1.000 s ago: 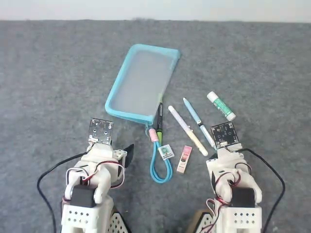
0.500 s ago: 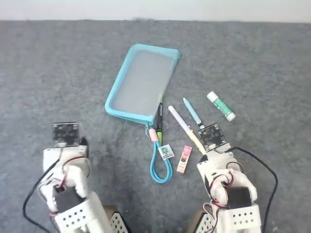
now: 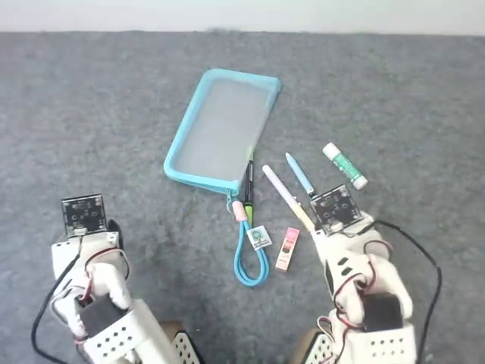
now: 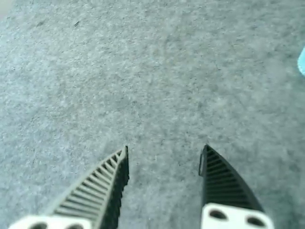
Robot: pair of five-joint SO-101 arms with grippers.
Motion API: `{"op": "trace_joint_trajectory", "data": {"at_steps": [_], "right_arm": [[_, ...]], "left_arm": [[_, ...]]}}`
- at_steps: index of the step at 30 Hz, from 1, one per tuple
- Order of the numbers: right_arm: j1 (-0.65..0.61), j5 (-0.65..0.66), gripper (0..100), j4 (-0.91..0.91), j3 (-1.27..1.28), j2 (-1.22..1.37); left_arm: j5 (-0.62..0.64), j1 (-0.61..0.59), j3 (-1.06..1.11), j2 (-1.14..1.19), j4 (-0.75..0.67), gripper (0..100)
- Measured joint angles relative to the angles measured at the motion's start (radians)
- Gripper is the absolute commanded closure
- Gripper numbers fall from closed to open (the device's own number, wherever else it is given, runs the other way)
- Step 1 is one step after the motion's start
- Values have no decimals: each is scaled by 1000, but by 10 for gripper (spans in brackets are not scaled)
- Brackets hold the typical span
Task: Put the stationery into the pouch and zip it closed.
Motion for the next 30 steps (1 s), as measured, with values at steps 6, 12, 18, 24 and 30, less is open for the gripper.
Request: {"op": "trace_joint_trajectory", "data": {"at_steps": [6,12,18,24,30], "right_arm": [[-32,3,965,-8,-319,419],[-275,5,962,-8,-608,944],[-471,-60,825,8,-875,1369],[-555,-133,809,112,-1142,1662],[-559,-315,805,152,-1281,1847]], "left_arm": [[0,9,0,0,2,768],[0,9,0,0,2,768],[0,9,0,0,2,768],[0,9,0,0,2,768],[0,43,0,0,2,768]]}}
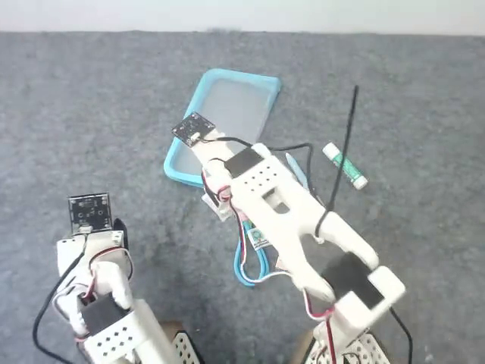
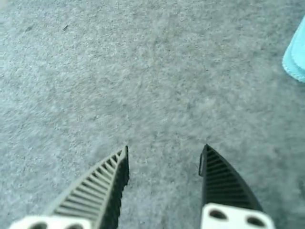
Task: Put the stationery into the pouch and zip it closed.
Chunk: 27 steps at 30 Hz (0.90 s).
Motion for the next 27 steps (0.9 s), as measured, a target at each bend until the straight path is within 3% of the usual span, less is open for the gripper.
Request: {"op": "trace_joint_trajectory", "data": {"at_steps": [23,27], "right_arm": [[-26,-3,804,15,-63,195],[-25,-3,915,15,-66,195]], "left_arm": [[0,9,0,0,0,768],[0,9,0,0,0,768]]}}
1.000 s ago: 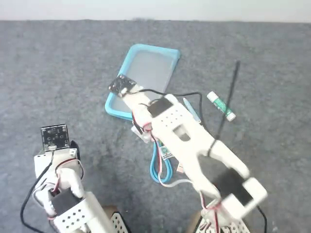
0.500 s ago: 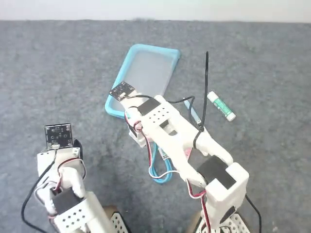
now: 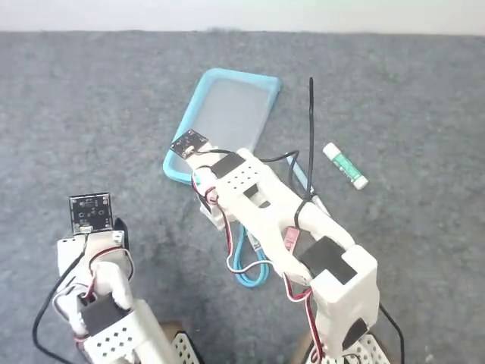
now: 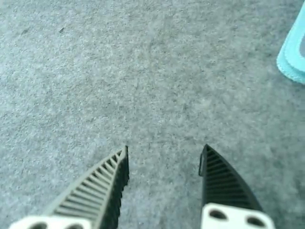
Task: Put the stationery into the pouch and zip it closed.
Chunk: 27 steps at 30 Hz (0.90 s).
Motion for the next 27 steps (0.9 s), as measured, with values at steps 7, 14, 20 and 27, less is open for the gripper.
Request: {"op": "trace_joint_trajectory", "data": {"at_steps": [7,14,20,27], "right_arm": [[2,-2,893,5,-2,12],[8,0,868,57,-2,14],[78,0,873,58,-2,14],[103,-2,991,60,-2,14]], "left_arm": [[0,0,0,0,0,768],[0,0,0,0,0,768],[0,0,0,0,6,768],[0,0,0,0,6,768]]}}
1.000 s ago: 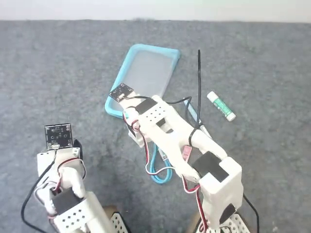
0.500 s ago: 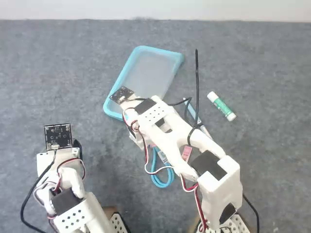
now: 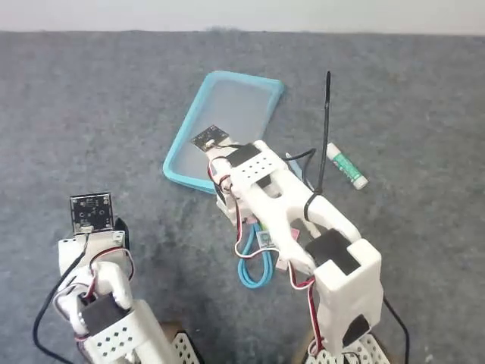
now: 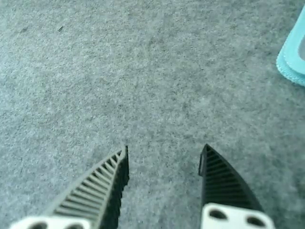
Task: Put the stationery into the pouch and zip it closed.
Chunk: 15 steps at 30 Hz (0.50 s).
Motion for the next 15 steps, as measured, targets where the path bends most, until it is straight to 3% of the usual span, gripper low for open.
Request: {"op": "trace_joint_trajectory", "data": {"at_steps": [9,15], "right_arm": [[207,64,991,184,-41,-175],[226,71,991,259,-44,-491]], "left_arm": [[0,0,0,0,0,777],[-55,71,0,0,-66,862]]}}
